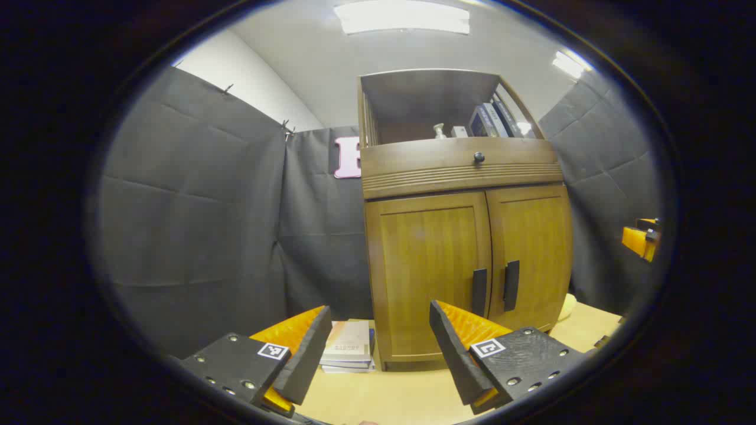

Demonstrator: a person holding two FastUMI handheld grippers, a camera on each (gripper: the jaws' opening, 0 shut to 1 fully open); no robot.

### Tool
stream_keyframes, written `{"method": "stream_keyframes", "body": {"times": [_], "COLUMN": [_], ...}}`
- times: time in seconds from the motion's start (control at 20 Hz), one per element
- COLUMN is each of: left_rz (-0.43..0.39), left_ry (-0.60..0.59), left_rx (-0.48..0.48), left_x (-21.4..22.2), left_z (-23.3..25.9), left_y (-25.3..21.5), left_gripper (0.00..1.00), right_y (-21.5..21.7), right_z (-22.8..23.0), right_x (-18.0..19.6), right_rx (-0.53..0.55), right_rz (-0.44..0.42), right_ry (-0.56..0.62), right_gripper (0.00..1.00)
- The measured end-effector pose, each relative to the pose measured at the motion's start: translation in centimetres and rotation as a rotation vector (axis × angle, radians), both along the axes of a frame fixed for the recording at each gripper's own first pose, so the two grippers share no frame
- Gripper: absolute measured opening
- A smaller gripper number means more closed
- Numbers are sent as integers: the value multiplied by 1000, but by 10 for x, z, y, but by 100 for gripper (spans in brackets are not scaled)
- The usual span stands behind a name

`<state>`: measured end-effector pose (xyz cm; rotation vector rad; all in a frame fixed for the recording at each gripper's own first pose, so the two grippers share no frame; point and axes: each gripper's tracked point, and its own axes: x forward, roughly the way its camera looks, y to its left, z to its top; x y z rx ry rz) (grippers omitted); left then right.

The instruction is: Open the right door of the double-door shoe cabinet with the right hand, and open the left door with the left hand.

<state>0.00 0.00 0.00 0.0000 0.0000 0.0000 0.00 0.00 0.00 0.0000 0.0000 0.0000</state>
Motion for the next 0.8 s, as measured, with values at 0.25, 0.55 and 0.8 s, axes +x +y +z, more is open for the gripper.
{"method": "stream_keyframes", "body": {"times": [0.25,0.55,0.8], "left_rz": [-3,1,5], "left_ry": [-3,-9,-22], "left_rx": [-5,2,18], "left_x": [5,6,5], "left_z": [3,3,5], "left_y": [1,2,2], "left_gripper": [98,99,98], "right_y": [6,10,15], "right_z": [3,3,1], "right_x": [3,5,9], "right_rx": [-13,-16,-11], "right_rz": [4,14,28], "right_ry": [-3,-5,-2], "right_gripper": [97,96,97]}}
